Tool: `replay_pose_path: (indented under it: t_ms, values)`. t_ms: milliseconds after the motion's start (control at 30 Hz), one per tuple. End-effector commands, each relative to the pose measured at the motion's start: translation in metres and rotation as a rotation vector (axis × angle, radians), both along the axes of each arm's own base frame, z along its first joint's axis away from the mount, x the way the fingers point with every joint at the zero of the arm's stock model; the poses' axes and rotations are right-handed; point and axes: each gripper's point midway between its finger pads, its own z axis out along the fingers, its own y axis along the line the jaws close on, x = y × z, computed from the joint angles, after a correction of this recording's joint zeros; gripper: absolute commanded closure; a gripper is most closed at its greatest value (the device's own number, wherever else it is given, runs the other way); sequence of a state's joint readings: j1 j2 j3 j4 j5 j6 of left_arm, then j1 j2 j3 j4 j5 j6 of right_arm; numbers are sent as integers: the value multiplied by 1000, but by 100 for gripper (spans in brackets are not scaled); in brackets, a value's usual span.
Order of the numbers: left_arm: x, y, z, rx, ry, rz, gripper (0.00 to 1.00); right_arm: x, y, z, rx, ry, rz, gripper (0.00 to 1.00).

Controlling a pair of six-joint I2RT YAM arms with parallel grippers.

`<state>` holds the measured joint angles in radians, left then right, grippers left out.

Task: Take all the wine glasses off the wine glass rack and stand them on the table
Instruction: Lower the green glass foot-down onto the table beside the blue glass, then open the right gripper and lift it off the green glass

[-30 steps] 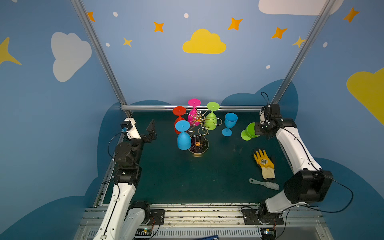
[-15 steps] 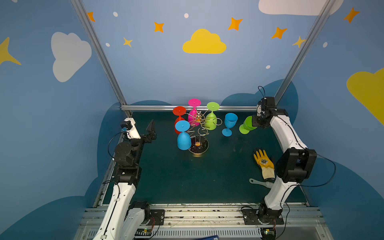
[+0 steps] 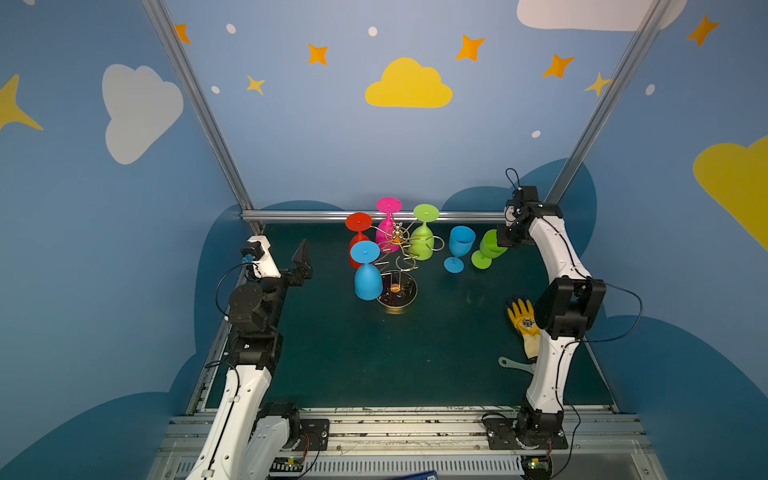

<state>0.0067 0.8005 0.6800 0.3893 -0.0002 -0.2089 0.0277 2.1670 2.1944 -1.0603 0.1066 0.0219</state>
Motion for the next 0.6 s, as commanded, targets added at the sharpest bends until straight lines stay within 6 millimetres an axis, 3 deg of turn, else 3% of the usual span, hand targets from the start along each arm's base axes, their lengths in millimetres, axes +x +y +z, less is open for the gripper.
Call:
replay_pose_path:
  t_ms: [0, 233, 433, 567]
  values:
    - [0, 4, 1, -2, -1, 15, 7, -9, 4, -1, 16, 47, 4, 99]
    - [1, 5, 0, -4, 2, 19, 6, -3, 9, 4, 45, 22, 3, 77]
    - [1, 6, -1, -7, 6, 28, 6, 0, 14, 16, 85, -11, 0, 68]
    - [1, 9, -2, -12, 10, 42, 6, 0, 16, 39, 128, -66, -5, 63]
